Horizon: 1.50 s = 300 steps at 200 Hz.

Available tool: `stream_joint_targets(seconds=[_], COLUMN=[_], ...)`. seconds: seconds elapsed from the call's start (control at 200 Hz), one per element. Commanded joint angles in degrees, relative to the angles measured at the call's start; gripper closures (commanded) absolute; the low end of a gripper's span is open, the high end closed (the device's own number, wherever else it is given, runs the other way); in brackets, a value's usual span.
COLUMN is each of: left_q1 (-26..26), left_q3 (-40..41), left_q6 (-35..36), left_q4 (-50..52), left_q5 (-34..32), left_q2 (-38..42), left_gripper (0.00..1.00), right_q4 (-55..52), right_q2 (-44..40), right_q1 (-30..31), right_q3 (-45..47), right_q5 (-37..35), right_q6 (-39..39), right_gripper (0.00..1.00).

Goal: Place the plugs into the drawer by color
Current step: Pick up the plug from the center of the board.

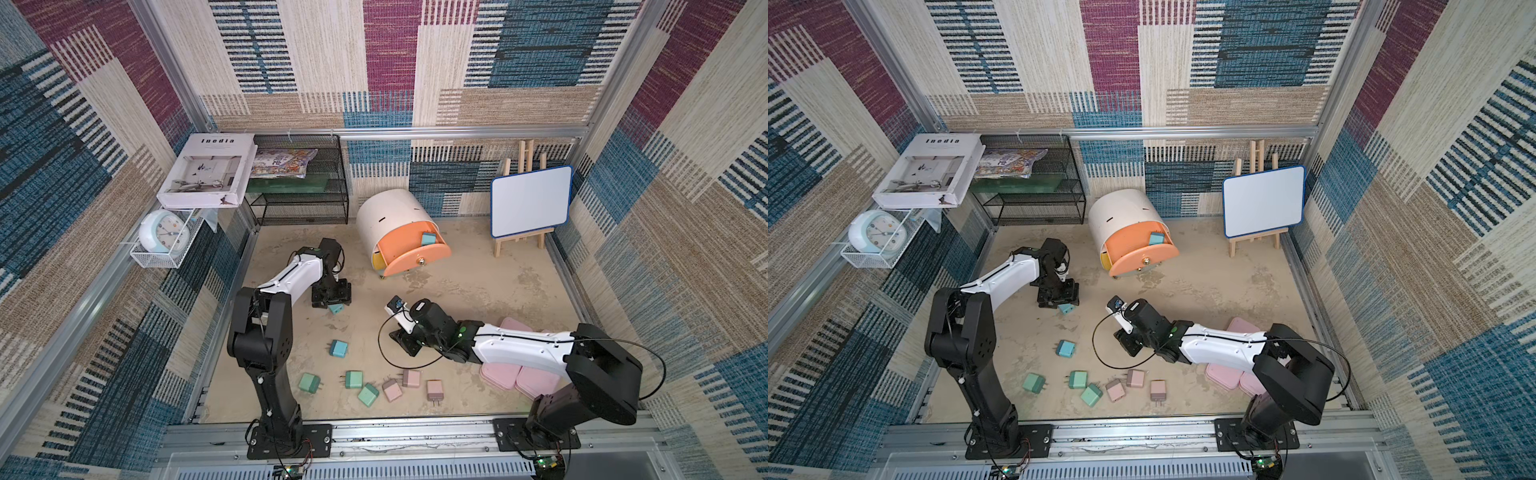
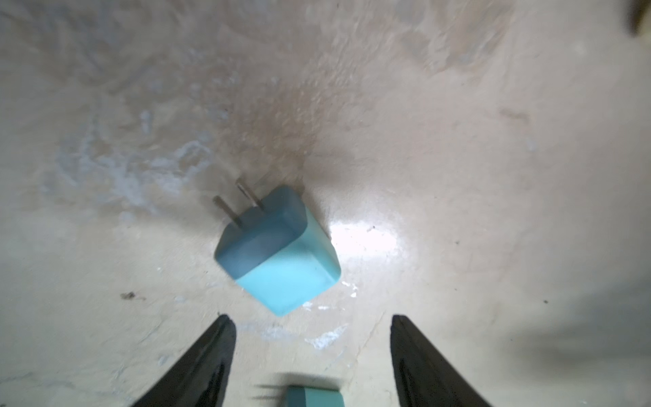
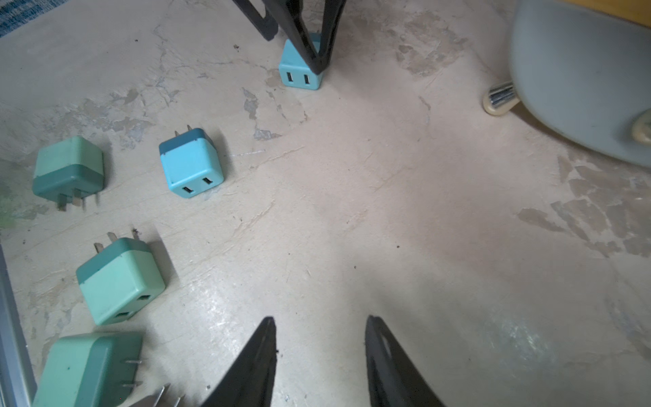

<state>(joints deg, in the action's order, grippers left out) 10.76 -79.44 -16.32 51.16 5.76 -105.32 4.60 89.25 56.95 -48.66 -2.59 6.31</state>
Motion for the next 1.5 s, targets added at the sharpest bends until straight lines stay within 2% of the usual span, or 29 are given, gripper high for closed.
stream_joint_targets(seconds=[0.0, 0.27, 0.571, 0.791, 0.921, 1.122, 1.362, 1.497], left_q1=[-0.5, -2.4, -5.9, -6.7, -6.9, -7.0, -7.0, -7.1], left_q3=[0.2, 1.0, 6.3, 8.1, 8.8, 9.5, 10.0, 9.9], left_q6=[-1.5, -5.1, -7.4, -7.8, -7.9, -8.1, -8.0, -8.0], left_q4=[0.5, 0.4, -5.3, -7.1, -7.7, -8.2, -8.6, -8.5], left_q5=[-1.5, -5.5, -7.4, -7.2, -6.2, -5.6, -4.6, -4.3], left_q2=[4.9, 17.9, 28.8, 31.3, 32.3, 33.5, 34.0, 34.0], left_gripper=[0.28, 0.39, 0.39, 0.37, 0.35, 0.34, 0.34, 0.34], right_q4=[1.4, 1.1, -3.2, -7.9, -10.4, -13.0, -14.2, -14.2], right_q2=[2.5, 17.0, 33.3, 43.4, 47.6, 52.8, 57.0, 57.3], right_q1=[0.6, 3.1, 3.3, 3.2, 3.2, 2.7, 2.4, 2.3], right_q3=[-3.3, -19.1, -37.6, -51.0, -57.1, -63.5, -68.7, -69.5], right_q5=[2.5, -3.3, -6.3, -6.4, -9.3, -11.4, -11.7, -11.7], right_q6=[2.3, 6.6, 6.7, 4.6, 5.4, 5.7, 5.7, 5.7], right_gripper=[0.55, 0.56, 0.55, 0.44, 0.38, 0.35, 0.43, 0.58])
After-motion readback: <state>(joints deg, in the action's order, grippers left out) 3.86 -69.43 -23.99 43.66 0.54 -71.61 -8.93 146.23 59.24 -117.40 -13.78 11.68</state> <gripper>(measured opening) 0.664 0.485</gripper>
